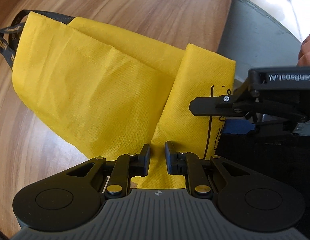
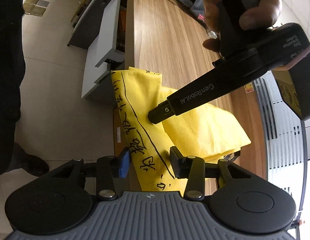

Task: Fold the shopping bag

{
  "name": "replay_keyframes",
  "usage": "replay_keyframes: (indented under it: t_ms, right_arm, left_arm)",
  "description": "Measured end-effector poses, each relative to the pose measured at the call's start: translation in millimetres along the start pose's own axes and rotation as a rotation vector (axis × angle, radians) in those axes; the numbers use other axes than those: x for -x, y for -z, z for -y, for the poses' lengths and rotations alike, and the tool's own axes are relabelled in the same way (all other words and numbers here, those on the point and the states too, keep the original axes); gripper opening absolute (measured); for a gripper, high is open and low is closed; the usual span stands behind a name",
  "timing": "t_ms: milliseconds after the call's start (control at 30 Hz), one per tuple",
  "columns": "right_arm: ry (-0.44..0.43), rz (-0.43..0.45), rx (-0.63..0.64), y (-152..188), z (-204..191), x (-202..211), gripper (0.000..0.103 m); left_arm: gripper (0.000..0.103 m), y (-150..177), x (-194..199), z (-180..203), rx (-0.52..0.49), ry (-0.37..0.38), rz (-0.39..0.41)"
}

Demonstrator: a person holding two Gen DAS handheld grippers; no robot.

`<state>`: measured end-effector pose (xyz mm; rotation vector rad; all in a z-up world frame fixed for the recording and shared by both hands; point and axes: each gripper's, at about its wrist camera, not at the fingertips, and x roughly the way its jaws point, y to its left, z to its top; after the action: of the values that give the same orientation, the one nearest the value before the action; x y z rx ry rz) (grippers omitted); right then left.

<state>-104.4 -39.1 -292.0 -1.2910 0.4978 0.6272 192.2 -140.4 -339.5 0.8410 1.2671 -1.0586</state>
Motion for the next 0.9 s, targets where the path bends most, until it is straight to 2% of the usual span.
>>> replay_keyframes:
  t_ms: [133, 200, 233, 300, 400, 533, 633, 767, 900]
  right_arm:
    - [0.090, -0.003, 0.044, -1, -20, -5, 0.050]
    - [0.099, -0.014, 0.051, -4, -24, -8, 0.048]
    - [0.102, -0.019, 0.053, -5, -26, -9, 0.043]
    - [0.044, -0.026, -0.025, -6, -15, -7, 0.039]
    - [-0.100, -0.041, -0.134, -6, 18, -9, 0.036]
    - [-0.292, -0.061, -0.280, -6, 63, -11, 0.035]
    - [-0.524, -0.076, -0.450, 0, 116, -26, 0.034]
    - [-0.749, -0.102, -0.571, 11, 161, -54, 0.033]
    - [-0.947, -0.123, -0.686, 25, 196, -88, 0.032]
  left_arm:
    - [0.017, -9, -9, -1, -0.012, 0.015, -0.014]
    - [0.017, -17, -6, 12, -0.025, 0.012, -0.017]
    - [0.017, -19, -5, 12, -0.030, 0.017, -0.018]
    - [0.017, -10, 6, 19, -0.032, 0.023, -0.012]
    - [0.019, -7, 9, 17, -0.014, 0.035, 0.015]
    - [0.020, 4, 19, 10, 0.060, 0.034, 0.076]
    - [0.020, 18, 38, 4, 0.083, 0.002, 0.133]
    - [0.021, 33, 62, 0, 0.102, -0.020, 0.199]
    - [0.022, 67, 102, -18, 0.117, -0.025, 0.275]
